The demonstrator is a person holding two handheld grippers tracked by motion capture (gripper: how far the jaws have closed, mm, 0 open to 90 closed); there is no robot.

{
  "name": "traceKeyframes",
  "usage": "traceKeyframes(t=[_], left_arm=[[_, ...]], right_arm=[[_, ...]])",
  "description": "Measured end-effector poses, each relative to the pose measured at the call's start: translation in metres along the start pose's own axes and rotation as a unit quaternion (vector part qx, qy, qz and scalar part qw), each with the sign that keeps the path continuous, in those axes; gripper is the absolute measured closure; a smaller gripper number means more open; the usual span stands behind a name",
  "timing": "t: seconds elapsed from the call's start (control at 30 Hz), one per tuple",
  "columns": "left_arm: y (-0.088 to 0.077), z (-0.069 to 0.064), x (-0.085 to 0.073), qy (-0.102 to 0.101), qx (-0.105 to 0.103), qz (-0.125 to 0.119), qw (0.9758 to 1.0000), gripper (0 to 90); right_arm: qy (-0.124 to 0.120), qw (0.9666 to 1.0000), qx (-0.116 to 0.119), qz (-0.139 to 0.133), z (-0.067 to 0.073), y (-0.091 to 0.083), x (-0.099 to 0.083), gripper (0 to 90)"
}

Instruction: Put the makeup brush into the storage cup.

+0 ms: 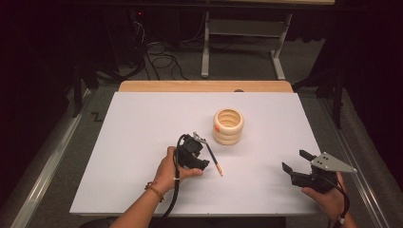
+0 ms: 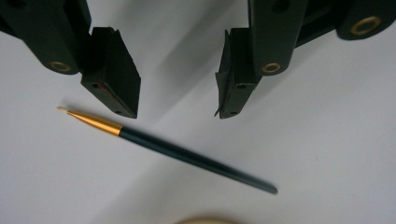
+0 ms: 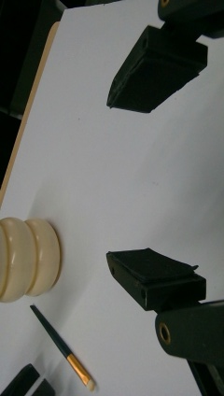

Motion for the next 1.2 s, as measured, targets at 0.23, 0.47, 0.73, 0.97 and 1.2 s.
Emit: traceKeyframes(t=[0.23, 0.47, 0.73, 0.97, 1.2], left_arm=[[0.003, -0.01, 0.019, -0.016, 0.004, -0.024, 0.9996, 46.1], [0.017, -0.018, 0.033, -0.032, 0.019, -0.032, 0.9988, 43.7], [0.036, -0.02, 0.023, -0.031, 0.031, 0.005, 0.999, 43.1], [0.033, -0.018, 0.018, -0.023, 0.028, 0.005, 0.9993, 46.8], [0.026, -0.012, 0.009, 0.013, 0.029, 0.02, 0.9993, 59.4]], right_arm=[[-0.001, 1.0, -0.001, -0.001, -0.002, 0.0, 0.0, 23.0], [-0.001, 1.0, -0.001, 0.001, -0.002, 0.0, -0.001, 23.2], [-0.001, 1.0, 0.0, 0.001, -0.002, -0.001, -0.001, 23.2], [0.0, 1.0, 0.0, 0.002, -0.002, -0.001, -0.001, 23.3], [-0.002, 1.0, 0.001, 0.003, -0.002, -0.001, -0.001, 23.3]])
Point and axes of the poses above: each handheld gripper's, and its own axes: y roughly forward along the jaws, x roughly out of its top, z roughly to its left, the point moved 9 cm from there along y, roughly forward along the jaws, and after that the axes turned 11 degrees about x, right-handed, at the moved point
